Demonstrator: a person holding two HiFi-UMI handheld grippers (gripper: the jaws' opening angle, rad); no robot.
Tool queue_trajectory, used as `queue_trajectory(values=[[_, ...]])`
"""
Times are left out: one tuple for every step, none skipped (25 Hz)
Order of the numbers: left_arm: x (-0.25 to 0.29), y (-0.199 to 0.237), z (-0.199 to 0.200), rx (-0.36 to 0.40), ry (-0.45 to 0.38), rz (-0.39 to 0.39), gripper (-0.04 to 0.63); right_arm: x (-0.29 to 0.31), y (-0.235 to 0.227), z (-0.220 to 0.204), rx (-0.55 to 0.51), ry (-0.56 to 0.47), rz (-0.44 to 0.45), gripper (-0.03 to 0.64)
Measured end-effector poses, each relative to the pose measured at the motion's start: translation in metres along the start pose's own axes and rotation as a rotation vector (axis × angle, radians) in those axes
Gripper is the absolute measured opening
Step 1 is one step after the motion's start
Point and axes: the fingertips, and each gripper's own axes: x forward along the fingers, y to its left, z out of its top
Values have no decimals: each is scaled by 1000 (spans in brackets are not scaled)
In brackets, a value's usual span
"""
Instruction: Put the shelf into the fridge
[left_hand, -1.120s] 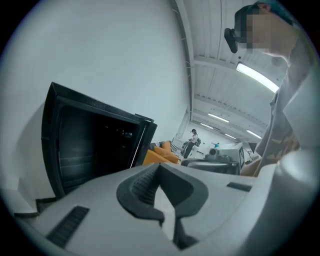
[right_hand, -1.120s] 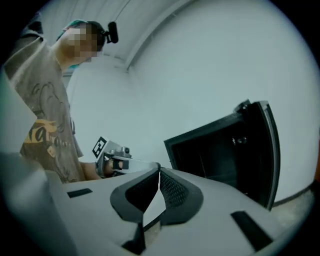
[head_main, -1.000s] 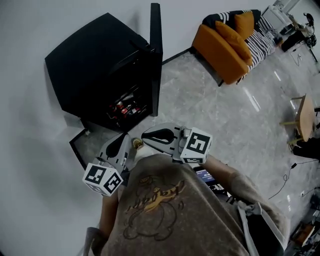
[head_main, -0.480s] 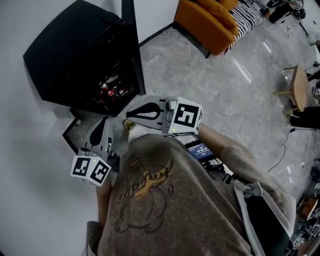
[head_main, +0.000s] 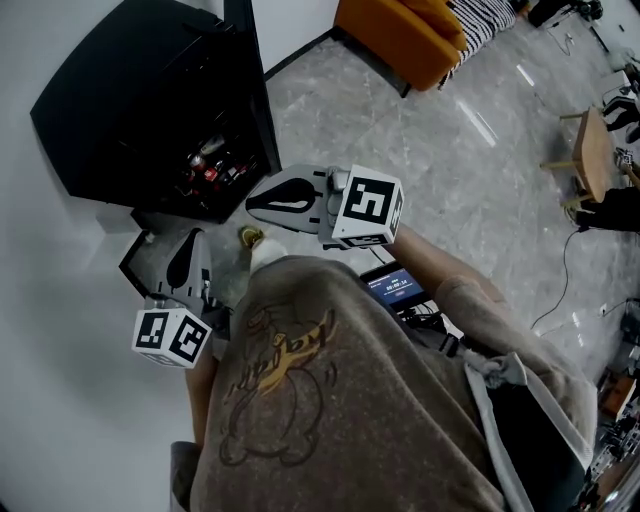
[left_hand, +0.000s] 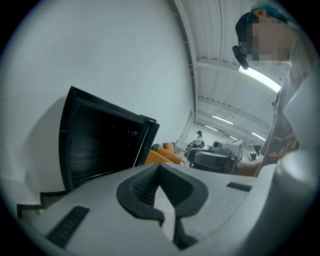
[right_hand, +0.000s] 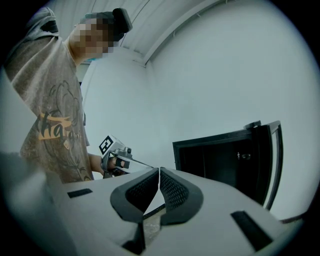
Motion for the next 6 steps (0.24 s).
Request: queue_trajectory(values=[[-1,2,-1,-6,-1,4,3,0,0,-1,1,1,1,23],[-1,4,-2,-10,-1,7,3,1,0,-1,1,5,2,23],[-1,5,-2,-10,0,8,3,2,0,-3,1,9,3,23],[-1,5,-2,-9,1,7,3,2,0,-4,1,14,5,23],[0,6,-2,-6,4,7,3,2,1,-5,0,19,6,24],[1,7,-3,-4,6,7,3,3,1,-7,0,25,8,23]])
